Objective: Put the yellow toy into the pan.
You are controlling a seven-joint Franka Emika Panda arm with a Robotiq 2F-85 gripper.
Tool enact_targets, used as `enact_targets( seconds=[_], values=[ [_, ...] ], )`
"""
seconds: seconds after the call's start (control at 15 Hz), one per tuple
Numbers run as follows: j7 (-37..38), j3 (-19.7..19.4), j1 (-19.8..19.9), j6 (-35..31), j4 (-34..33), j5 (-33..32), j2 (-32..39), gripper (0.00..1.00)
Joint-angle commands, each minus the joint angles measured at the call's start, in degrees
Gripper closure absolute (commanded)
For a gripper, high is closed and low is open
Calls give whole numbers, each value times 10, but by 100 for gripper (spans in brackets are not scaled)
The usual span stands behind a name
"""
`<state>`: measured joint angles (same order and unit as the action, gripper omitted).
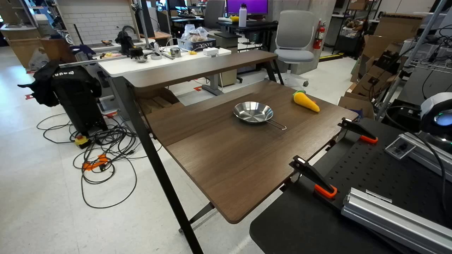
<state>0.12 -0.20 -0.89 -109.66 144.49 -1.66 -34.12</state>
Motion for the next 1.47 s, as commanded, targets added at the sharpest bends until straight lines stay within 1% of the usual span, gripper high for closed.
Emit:
enact_targets(
  seconds=[0.0,0.27,0.6,0.8,1.07,1.4],
  values=[
    [-6,1,2,-3,4,0,-1,0],
    [-3,1,7,-19,15,-9,1,0],
    [-10,-11,18,-62,35,-19,16,0],
    [-15,-24,30,-103,51,-26,31,0],
    [-28,-42,50,-182,71,-35,62,0],
    [-52,-71,74,-251,72,-38,127,0]
  ],
)
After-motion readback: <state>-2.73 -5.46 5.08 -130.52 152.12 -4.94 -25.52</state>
